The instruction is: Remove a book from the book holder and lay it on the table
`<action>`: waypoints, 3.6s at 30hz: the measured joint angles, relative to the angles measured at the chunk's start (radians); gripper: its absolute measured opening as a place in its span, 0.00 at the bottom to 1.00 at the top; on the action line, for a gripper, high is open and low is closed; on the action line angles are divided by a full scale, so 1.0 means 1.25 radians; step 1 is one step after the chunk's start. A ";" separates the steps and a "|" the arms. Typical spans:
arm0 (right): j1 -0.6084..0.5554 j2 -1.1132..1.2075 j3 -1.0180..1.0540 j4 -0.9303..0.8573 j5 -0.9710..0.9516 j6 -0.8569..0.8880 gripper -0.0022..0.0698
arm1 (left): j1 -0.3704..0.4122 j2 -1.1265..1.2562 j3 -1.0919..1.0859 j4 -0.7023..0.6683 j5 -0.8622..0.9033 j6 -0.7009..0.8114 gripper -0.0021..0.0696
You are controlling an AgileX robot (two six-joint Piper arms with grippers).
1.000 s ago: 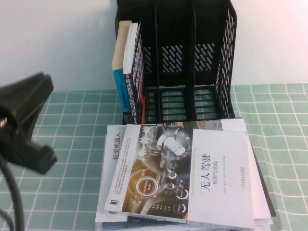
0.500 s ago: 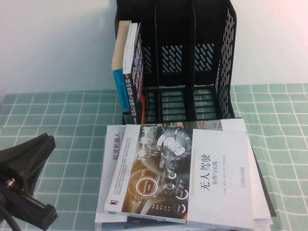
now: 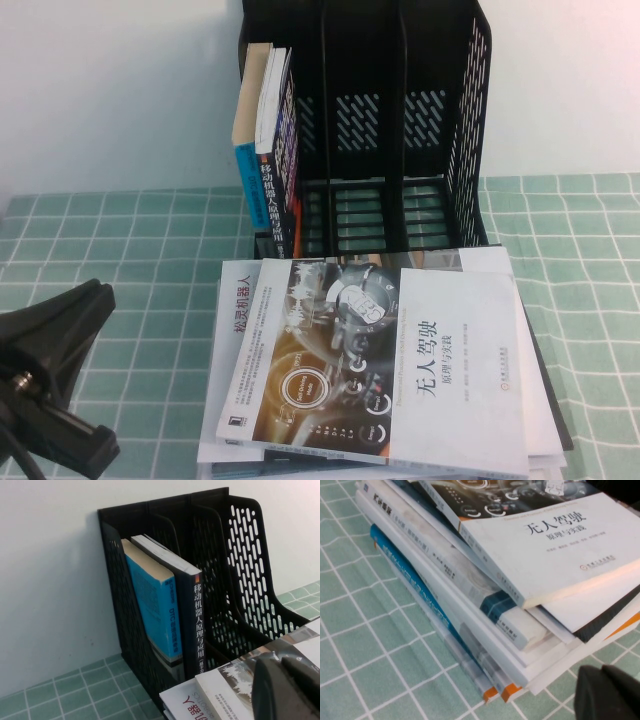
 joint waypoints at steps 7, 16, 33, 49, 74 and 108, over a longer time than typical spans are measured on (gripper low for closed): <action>0.000 0.000 0.000 0.000 0.000 0.000 0.03 | 0.000 -0.013 0.006 0.000 0.000 0.000 0.03; 0.000 0.000 0.002 0.000 -0.001 0.000 0.03 | 0.068 -0.129 0.120 0.001 -0.006 0.000 0.03; 0.000 0.000 0.003 0.003 -0.002 0.002 0.03 | 0.255 -0.477 0.321 -0.052 0.151 -0.012 0.03; 0.000 0.000 0.003 0.003 -0.003 0.002 0.03 | 0.306 -0.477 0.320 -0.052 0.335 -0.003 0.03; 0.000 0.000 0.003 0.003 -0.003 0.002 0.03 | 0.367 -0.477 0.319 -0.158 0.337 0.051 0.03; 0.000 0.000 0.003 0.003 -0.003 0.002 0.03 | 0.368 -0.477 0.319 -0.219 0.336 0.225 0.03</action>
